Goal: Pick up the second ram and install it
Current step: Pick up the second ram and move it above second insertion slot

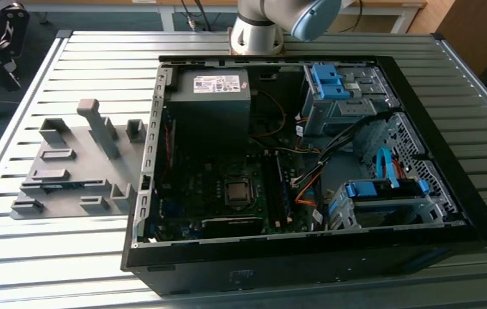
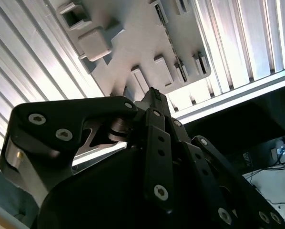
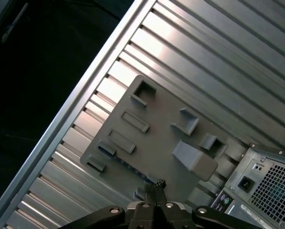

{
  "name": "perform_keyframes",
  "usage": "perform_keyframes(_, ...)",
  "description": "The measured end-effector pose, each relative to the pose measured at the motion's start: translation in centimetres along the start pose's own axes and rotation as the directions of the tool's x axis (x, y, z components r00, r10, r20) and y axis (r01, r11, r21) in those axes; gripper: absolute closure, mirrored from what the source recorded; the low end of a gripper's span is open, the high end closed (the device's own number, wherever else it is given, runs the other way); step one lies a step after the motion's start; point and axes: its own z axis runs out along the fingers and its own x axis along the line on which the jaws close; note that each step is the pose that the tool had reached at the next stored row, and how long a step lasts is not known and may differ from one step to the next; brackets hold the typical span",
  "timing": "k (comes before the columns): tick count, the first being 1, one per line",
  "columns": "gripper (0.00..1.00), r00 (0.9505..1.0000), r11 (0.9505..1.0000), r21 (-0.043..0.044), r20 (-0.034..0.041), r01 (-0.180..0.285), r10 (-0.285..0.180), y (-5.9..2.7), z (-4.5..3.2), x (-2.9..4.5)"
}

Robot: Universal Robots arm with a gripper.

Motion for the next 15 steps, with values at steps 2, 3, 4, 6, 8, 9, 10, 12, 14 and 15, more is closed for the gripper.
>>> perform_keyframes(2,0.89,0.9999,0.9999,-0.0003,-0.0001,0.015,-0.015,0.00,0.00,0.00)
perform_keyframes(3,0.89,0.9998,0.9998,-0.0005,0.0000,0.022,-0.022,0.00,0.00,0.00)
perform_keyframes(4,0.89,0.9997,0.9997,-0.0006,-0.0001,0.026,-0.026,0.00,0.00,0.00)
perform_keyframes(6,0.89,0.9996,0.9996,-0.0006,-0.0001,0.027,-0.027,0.00,0.00,0.00)
perform_keyframes(8,0.89,0.9996,0.9996,-0.0006,-0.0001,0.027,-0.027,0.00,0.00,0.00)
perform_keyframes(9,0.89,0.9996,0.9996,-0.0006,-0.0001,0.027,-0.027,0.00,0.00,0.00)
perform_keyframes(10,0.89,0.9996,0.9996,-0.0007,-0.0001,0.027,-0.027,0.00,0.01,0.00)
perform_keyframes(12,0.89,0.9996,0.9996,-0.0007,0.0000,0.029,-0.029,-0.01,0.01,0.01)
perform_keyframes(14,0.89,0.9994,0.9994,-0.0008,-0.0001,0.035,-0.035,-0.02,0.00,0.01)
perform_keyframes(15,0.89,0.9991,0.9991,-0.0010,-0.0001,0.042,-0.042,-0.02,0.01,0.02)
